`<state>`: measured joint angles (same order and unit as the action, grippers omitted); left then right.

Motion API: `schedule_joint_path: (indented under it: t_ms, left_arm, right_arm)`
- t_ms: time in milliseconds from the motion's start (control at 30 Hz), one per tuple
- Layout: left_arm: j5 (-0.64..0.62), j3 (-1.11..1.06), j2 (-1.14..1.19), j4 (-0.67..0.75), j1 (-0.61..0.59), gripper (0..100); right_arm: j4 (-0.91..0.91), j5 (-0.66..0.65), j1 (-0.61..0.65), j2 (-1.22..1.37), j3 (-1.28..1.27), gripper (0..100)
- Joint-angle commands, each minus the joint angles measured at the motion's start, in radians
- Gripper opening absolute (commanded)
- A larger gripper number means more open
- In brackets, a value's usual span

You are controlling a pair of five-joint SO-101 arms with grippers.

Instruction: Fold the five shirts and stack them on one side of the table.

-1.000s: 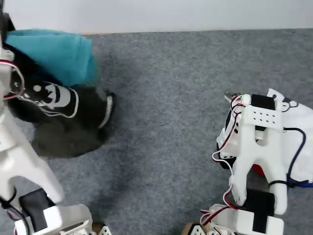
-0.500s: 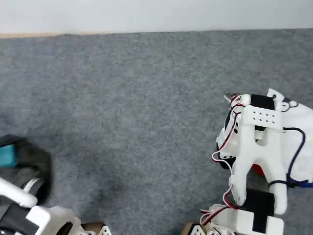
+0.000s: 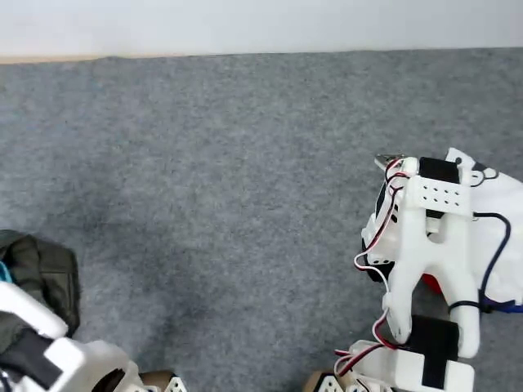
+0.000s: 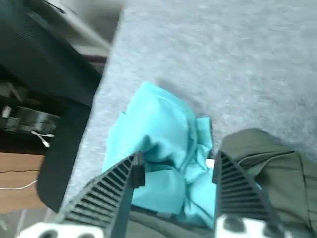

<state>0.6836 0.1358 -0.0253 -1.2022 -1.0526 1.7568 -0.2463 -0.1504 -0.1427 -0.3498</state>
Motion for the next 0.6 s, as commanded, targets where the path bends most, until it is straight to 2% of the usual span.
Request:
schedule_joint_path:
  t_ms: [0,233,567]
  left_arm:
    - [-0.011,0.004,0.083,0.08,0.0,22]
    - [-0.008,0.005,0.215,0.255,-0.087,22]
    - [0.101,0.004,0.37,0.473,-0.172,22]
  right_arm:
    - [0.035,0.009,0.008,-0.047,0.0,1.0]
    - [0.033,0.009,0.012,-0.044,-0.066,1.0]
    - [0.025,0.009,0.012,-0.044,-0.072,1.0]
